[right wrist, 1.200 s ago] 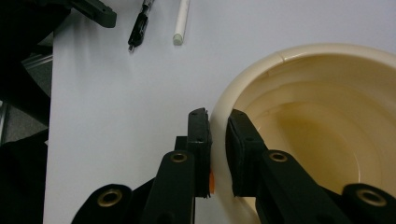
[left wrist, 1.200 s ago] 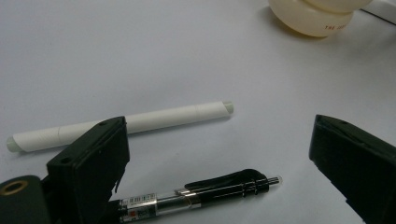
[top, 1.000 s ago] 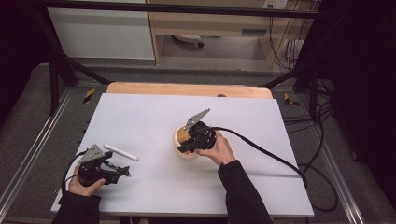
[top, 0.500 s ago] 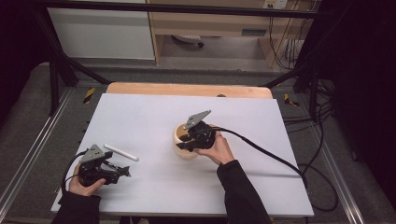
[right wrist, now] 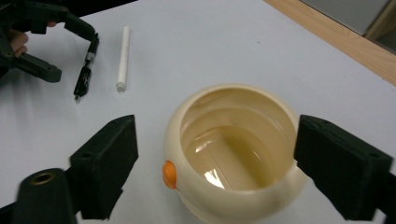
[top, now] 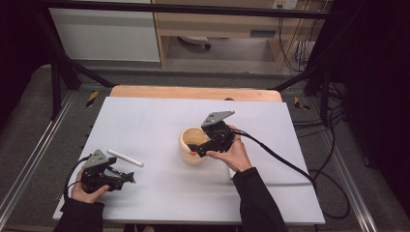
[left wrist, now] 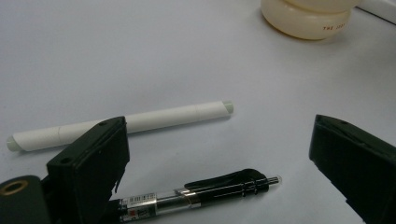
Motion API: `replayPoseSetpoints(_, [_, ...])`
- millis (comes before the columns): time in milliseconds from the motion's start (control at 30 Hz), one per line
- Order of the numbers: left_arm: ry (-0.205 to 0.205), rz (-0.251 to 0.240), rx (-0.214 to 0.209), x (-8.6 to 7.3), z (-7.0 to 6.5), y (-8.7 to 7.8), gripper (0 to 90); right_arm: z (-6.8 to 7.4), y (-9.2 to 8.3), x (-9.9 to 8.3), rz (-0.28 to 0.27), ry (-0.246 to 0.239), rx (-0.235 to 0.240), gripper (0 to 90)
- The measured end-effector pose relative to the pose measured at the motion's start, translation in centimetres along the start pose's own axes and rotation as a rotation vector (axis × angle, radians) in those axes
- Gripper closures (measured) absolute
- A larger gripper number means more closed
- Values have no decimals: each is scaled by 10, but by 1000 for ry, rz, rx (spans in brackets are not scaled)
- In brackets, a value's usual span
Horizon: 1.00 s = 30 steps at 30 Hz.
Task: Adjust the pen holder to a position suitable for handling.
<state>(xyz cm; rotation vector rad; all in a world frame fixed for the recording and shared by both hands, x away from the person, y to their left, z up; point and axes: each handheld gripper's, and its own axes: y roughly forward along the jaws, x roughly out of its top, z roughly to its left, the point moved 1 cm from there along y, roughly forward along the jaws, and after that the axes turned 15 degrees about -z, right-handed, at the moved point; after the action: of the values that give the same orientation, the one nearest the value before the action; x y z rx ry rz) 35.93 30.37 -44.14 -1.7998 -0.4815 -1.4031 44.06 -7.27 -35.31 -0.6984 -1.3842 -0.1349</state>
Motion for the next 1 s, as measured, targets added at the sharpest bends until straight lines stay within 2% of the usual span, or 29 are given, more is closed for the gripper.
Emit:
replayPoseSetpoints(133, [-2, 1, 1, 0, 0, 0, 51, -7, -17, -8, 3, 66, -45, 28])
replayPoseSetpoints(233, [-5, 1, 2, 0, 0, 0, 51, -9, -28, -17, -6, 73, -79, 19])
replayPoseSetpoints(433, [-6, 3, 3, 0, 0, 1, 51, -14, -49, -38, -11, 116, -110, 19])
replayPoseSetpoints(700, [-5, 11, -1, -1, 0, 1, 51, -25, -74, -65, -27, 173, -179, 33])
replayPoseSetpoints(1000, [-7, 10, -2, -1, 0, 0, 51, -42, -88, -91, -15, 210, -238, 72])
